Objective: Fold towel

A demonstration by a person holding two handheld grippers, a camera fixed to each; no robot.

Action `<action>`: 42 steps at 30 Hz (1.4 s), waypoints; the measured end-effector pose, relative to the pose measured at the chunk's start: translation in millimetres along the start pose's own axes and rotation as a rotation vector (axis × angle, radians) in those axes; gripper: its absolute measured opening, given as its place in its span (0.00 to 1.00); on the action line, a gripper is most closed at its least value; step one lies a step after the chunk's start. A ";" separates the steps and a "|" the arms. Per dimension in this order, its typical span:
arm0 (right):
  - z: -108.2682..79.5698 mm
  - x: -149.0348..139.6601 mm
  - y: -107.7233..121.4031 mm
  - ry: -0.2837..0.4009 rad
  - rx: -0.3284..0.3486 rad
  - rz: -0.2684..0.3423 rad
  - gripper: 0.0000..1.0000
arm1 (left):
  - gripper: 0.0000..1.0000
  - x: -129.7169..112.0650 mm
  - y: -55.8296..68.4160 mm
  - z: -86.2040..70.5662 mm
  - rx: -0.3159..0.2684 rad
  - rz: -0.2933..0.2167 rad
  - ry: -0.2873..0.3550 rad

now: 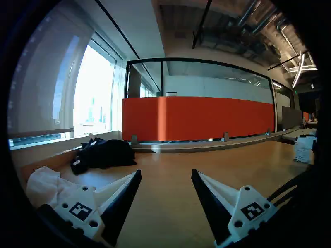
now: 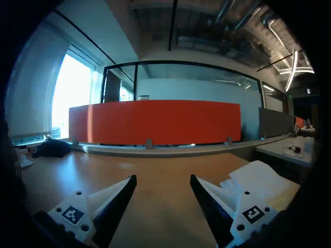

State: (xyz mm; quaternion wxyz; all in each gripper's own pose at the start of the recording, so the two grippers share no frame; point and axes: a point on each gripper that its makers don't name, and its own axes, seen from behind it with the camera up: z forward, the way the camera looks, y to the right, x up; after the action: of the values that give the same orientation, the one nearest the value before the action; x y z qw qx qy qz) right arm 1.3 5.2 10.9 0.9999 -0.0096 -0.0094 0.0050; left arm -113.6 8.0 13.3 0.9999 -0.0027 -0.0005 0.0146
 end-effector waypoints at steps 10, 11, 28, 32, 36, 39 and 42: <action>-4.4 -2.7 -0.1 0.010 -0.001 -0.004 1.00 | 0.89 0.1 -0.1 -0.2 0.000 0.000 0.000; -5.0 -2.8 -0.5 0.011 0.000 -0.005 1.00 | 0.89 0.1 -0.1 -0.2 0.000 0.000 0.000; -9.3 2.8 -7.1 0.020 0.009 -0.013 1.00 | 0.89 0.3 0.1 0.1 0.000 0.000 0.000; -9.9 2.3 -7.0 0.021 0.010 -0.013 1.00 | 0.90 0.3 0.2 -0.1 0.000 0.000 0.000; -9.5 1.4 -6.5 0.020 0.008 -0.012 1.00 | 0.89 0.2 0.5 -0.1 0.000 0.000 0.000; -9.1 0.7 -6.6 0.018 0.009 -0.011 1.00 | 0.90 0.4 0.5 0.0 0.000 0.000 0.000; -9.1 -0.1 -6.2 0.018 0.010 -0.011 1.00 | 0.90 0.8 0.7 0.2 0.000 0.000 0.000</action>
State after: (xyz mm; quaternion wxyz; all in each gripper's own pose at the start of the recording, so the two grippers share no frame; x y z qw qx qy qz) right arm 1.4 -1.1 1.9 1.0000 -0.0044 -0.0005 -0.0003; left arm -112.9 8.8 13.5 0.9999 -0.0028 -0.0007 0.0148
